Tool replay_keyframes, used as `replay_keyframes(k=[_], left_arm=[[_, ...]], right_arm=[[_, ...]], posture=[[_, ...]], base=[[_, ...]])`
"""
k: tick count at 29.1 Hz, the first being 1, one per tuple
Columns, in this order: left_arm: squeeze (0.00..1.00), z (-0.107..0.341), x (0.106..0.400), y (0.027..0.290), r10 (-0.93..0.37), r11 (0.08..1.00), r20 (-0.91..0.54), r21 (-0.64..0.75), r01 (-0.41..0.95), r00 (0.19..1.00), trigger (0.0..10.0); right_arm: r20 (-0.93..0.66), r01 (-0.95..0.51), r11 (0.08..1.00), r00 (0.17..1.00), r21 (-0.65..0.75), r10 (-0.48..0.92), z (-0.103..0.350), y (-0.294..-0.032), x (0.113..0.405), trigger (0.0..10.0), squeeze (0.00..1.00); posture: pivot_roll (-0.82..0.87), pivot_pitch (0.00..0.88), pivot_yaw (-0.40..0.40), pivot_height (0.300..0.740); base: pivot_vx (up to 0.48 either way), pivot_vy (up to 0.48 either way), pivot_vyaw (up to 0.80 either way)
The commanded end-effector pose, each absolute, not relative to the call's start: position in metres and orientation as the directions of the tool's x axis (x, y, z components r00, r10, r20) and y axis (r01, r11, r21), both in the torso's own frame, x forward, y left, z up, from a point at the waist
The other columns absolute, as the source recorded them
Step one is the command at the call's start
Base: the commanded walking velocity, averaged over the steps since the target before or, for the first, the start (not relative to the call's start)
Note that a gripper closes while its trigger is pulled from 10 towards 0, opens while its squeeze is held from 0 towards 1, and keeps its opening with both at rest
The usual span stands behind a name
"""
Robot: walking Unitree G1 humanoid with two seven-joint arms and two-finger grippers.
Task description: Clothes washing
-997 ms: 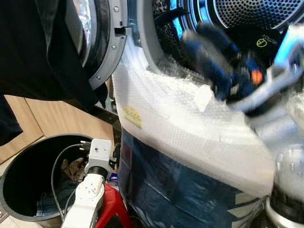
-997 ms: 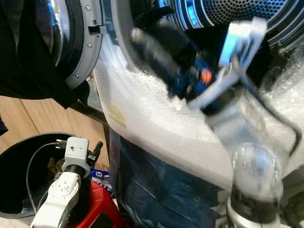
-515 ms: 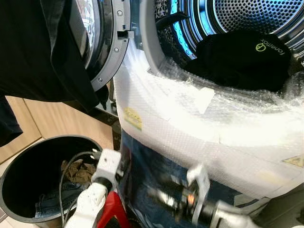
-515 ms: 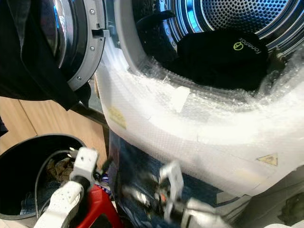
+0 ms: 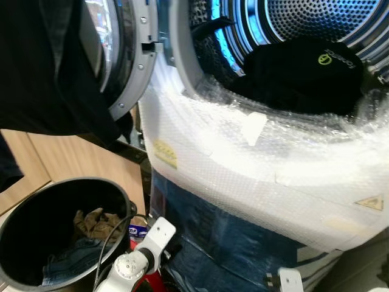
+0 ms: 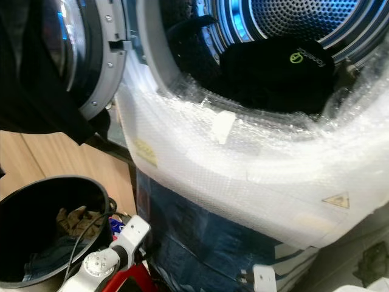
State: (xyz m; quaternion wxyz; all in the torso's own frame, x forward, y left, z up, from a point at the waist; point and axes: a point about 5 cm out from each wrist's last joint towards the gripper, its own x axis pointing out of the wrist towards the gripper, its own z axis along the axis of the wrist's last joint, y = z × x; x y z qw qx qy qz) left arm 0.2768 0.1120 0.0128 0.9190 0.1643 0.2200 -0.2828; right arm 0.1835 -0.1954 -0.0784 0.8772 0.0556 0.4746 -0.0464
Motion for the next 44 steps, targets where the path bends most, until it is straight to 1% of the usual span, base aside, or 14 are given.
replay_keyframes(k=[1,5,7,8,12,13,14,15,17,19,23,29,31,44], left_arm=[[0.0,0.008,0.276,0.107,-0.468,0.751,-0.522,0.191,0.632,0.713,10.0],[0.0,-0.014,0.269,0.098,-0.458,0.734,-0.61,0.151,0.663,0.646,10.0],[0.0,-0.026,0.261,0.097,-0.44,0.746,-0.653,0.116,0.656,0.616,10.0],[0.0,-0.026,0.261,0.097,-0.44,0.746,-0.653,0.116,0.656,0.616,10.0],[0.0,-0.043,0.246,0.105,-0.374,0.789,-0.723,0.082,0.609,0.581,10.0],[0.0,-0.055,0.234,0.113,-0.321,0.831,-0.767,0.054,0.553,0.556,10.0],[0.0,-0.055,0.234,0.113,-0.321,0.831,-0.767,0.054,0.553,0.556,10.0],[0.0,-0.062,0.225,0.119,-0.286,0.852,-0.796,0.043,0.521,0.533,10.0],[0.0,-0.067,0.218,0.123,-0.263,0.854,-0.817,0.05,0.517,0.513,10.0],[0.0,-0.068,0.217,0.124,-0.254,0.855,-0.816,0.061,0.514,0.519,10.0],[0.0,-0.067,0.219,0.126,-0.239,0.864,-0.807,0.078,0.497,0.54,10.0],[0.0,-0.068,0.219,0.13,-0.219,0.865,-0.81,0.096,0.492,0.544,10.0],[0.0,-0.068,0.219,0.131,-0.214,0.867,-0.807,0.102,0.487,0.55,10.0],[0.0,-0.068,0.218,0.129,-0.22,0.86,-0.806,0.106,0.5,0.55,10.0]], right_arm=[[-0.833,0.162,0.985,0.552,0.064,-0.037,-0.079,-0.194,0.185,10.0,0.0],[-0.86,0.253,0.967,0.496,0.013,-0.118,-0.088,-0.202,0.169,10.0,0.0],[-0.867,0.29,0.957,0.475,-0.009,-0.152,-0.09,-0.206,0.164,10.0,0.0],[-0.867,0.29,0.957,0.475,-0.009,-0.152,-0.09,-0.206,0.164,10.0,0.0],[-0.867,0.318,0.945,0.448,-0.073,-0.218,-0.091,-0.216,0.159,10.0,0.0],[-0.857,0.328,0.937,0.441,-0.122,-0.266,-0.09,-0.223,0.157,10.0,0.0],[-0.857,0.328,0.937,0.441,-0.122,-0.266,-0.09,-0.223,0.157,10.0,0.0],[-0.843,0.337,0.927,0.44,-0.163,-0.309,-0.089,-0.228,0.157,10.0,0.0],[-0.828,0.387,0.907,0.444,-0.168,-0.343,-0.087,-0.234,0.158,10.0,0.0],[-0.83,0.389,0.91,0.455,-0.142,-0.324,-0.087,-0.233,0.159,10.0,0.0],[-0.839,0.261,0.954,0.477,-0.149,-0.261,-0.089,-0.225,0.159,10.0,0.0],[-0.842,0.275,0.951,0.473,-0.14,-0.261,-0.089,-0.224,0.158,10.0,0.0],[-0.848,0.299,0.944,0.456,-0.139,-0.269,-0.091,-0.227,0.154,10.0,0.0],[-0.861,0.352,0.928,0.426,-0.125,-0.277,-0.094,-0.226,0.146,10.0,0.0]], posture=[[0.02,0.004,-0.006,0.74],[0.01,0.0,-0.005,0.74],[0.01,0.0,-0.004,0.74],[0.01,0.0,-0.004,0.74],[0.0,0.0,-0.01,0.74],[-0.01,0.0,-0.01,0.74],[-0.01,0.0,-0.01,0.74],[-0.01,0.0,-0.01,0.74],[-0.02,0.0,-0.012,0.74],[-0.03,0.0,-0.01,0.74],[-0.03,0.0,-0.007,0.74],[-0.03,0.0,-0.002,0.74],[-0.04,0.0,-0.001,0.74],[-0.05,0.0,0.015,0.74]], base=[[0.0,0.0,0.0],[0.0,0.0,0.0],[0.0,0.0,0.0],[0.0,0.0,0.0],[0.0,0.0,0.0],[0.0,0.0,0.0],[0.0,0.0,0.0],[0.0,0.0,0.0],[0.0,0.0,0.0],[0.0,0.0,0.0],[0.0,0.0,0.0],[0.0,0.0,0.0],[0.0,0.0,0.0],[0.0,0.0,0.0]])
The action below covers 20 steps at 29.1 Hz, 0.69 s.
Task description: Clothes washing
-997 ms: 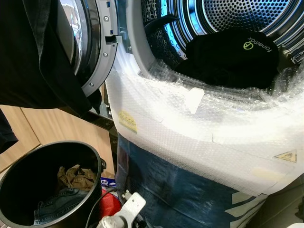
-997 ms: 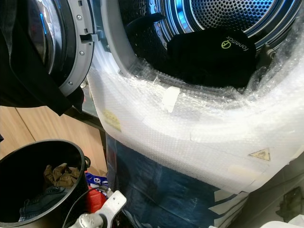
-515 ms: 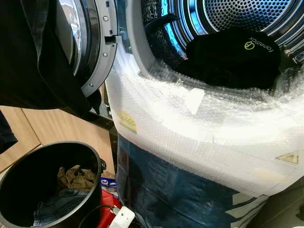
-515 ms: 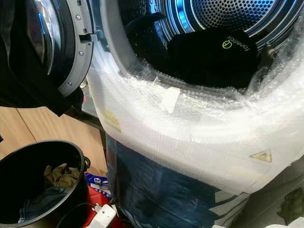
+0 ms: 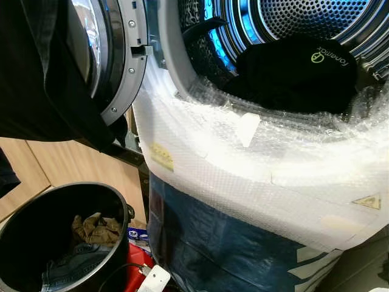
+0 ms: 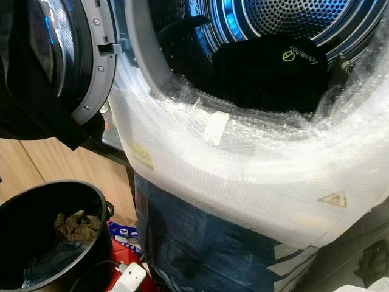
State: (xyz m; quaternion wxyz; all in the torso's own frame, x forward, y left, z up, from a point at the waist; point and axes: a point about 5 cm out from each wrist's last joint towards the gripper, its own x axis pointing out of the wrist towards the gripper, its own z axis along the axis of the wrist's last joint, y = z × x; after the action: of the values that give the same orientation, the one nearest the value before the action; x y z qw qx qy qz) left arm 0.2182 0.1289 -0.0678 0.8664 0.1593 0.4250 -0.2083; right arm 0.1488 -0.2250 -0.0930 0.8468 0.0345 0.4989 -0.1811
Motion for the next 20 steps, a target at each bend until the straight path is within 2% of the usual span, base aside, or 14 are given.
replay_keyframes(k=[1,20], left_arm=[[0.0,-0.0679,0.2185,0.1295,-0.22,0.86,-0.806,0.106,0.5,0.55,10.0],[0.0,-0.0679,0.2185,0.1295,-0.22,0.86,-0.806,0.106,0.5,0.55,10.0]], right_arm=[[-0.861,0.352,0.928,0.426,-0.125,-0.277,-0.0941,-0.2255,0.1457,10.0,0.0],[-0.861,0.352,0.928,0.426,-0.125,-0.277,-0.0941,-0.2255,0.1457,10.0,0.0]], posture=[[-0.05,0.0,0.015,0.74],[-0.05,0.0,0.015,0.74]], base=[[0.0,0.0,0.0],[0.0,0.0,0.0]])
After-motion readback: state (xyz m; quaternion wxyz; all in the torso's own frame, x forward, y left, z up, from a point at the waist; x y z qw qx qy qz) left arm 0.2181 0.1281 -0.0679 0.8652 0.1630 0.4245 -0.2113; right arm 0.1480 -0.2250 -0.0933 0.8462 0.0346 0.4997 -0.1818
